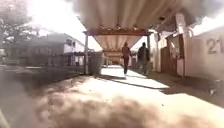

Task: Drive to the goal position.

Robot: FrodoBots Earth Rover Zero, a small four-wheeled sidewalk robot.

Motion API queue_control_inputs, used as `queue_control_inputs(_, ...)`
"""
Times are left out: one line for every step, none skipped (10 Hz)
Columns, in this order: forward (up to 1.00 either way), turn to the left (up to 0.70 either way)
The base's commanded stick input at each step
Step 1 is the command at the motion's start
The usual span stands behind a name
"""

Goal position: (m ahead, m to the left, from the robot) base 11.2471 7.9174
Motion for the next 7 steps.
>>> queue_control_inputs(0.7,0.0)
queue_control_inputs(0.7,0.0)
queue_control_inputs(0.7,0.0)
queue_control_inputs(0.7,0.0)
queue_control_inputs(0.7,0.0)
queue_control_inputs(0.7,0.0)
queue_control_inputs(0.7,0.0)
